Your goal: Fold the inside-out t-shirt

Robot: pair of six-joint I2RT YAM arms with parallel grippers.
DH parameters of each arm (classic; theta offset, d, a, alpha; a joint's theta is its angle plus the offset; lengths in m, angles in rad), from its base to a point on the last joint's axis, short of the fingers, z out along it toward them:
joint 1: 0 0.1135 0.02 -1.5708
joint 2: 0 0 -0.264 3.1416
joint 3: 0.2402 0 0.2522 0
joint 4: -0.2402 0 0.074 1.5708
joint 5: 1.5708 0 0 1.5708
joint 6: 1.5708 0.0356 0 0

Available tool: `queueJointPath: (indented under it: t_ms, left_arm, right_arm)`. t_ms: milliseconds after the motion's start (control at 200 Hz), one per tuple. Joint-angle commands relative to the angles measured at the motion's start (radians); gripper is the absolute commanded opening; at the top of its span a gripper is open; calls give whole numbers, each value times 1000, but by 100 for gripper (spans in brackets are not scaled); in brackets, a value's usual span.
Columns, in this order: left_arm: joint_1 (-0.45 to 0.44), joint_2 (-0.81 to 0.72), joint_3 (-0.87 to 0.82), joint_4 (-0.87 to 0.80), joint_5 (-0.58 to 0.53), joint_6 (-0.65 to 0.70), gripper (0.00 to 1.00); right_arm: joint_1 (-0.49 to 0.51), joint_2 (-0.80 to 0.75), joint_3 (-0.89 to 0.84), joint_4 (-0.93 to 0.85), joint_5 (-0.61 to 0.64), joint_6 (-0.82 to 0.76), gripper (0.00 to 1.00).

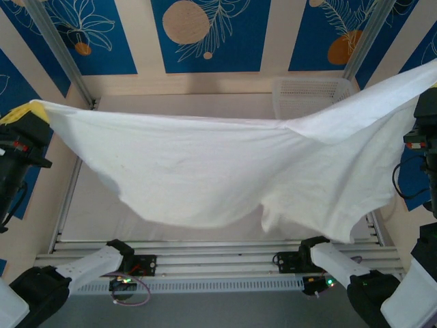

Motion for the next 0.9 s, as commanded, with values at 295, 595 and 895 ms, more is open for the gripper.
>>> queueJointPath:
  t_ms: [295, 595, 895]
  left_arm:
    - [78, 448, -3, 144, -184, 185, 0]
    - [403, 1016, 137, 89, 63, 7, 7]
    - [476, 1198, 354, 15, 287, -69, 65]
  right_arm:
    - [-27, 380, -71, -51, -73, -201, 0]
    - [-61, 902, -69, -4, -19, -220, 23]
    - [-99, 1451, 891, -621, -129, -163, 70]
